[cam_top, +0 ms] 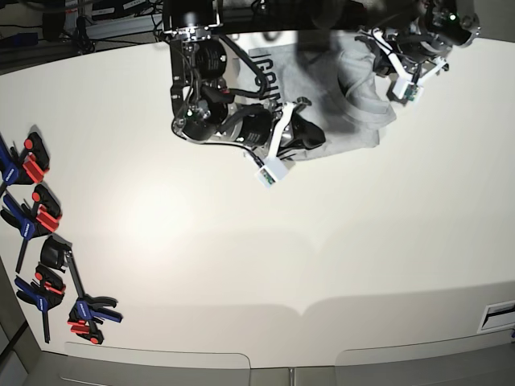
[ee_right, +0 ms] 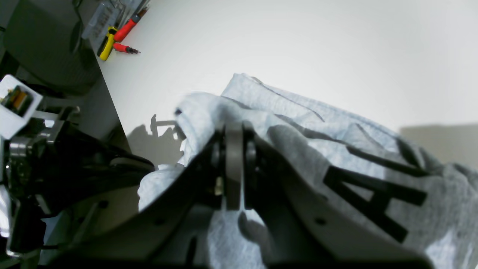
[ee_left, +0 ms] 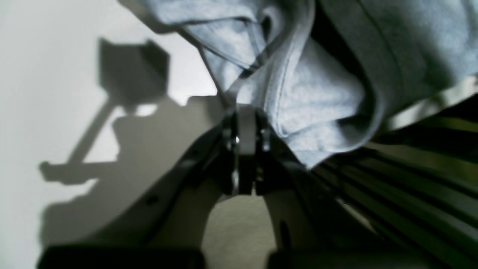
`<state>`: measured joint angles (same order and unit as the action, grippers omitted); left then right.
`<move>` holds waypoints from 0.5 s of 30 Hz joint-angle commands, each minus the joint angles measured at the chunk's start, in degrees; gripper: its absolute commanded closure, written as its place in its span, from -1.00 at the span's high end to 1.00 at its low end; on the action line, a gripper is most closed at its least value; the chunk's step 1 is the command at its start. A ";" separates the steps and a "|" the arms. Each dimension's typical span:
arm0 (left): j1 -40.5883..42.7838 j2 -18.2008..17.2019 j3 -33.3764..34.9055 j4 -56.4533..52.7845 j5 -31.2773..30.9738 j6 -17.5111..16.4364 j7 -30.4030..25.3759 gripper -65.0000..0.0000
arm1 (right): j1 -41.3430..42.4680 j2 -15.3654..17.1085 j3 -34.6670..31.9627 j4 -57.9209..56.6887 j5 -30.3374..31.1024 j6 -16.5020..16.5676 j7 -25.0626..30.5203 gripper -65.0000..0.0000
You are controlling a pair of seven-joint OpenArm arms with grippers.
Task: Fold the T-shirt properly
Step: 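Hold the folded hem with the right gripper while the left gripper grasps the collar end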
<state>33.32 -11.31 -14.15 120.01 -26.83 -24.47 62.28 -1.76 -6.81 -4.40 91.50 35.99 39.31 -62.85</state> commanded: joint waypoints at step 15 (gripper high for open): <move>0.81 -3.39 -0.17 1.27 3.30 -0.39 -0.04 -0.56 | 1.14 -0.33 -0.11 0.85 1.92 0.69 1.18 -1.00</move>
<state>33.93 -14.35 -14.22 120.11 -23.24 -24.64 63.05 -1.69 -6.83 -4.40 91.48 36.18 39.31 -62.83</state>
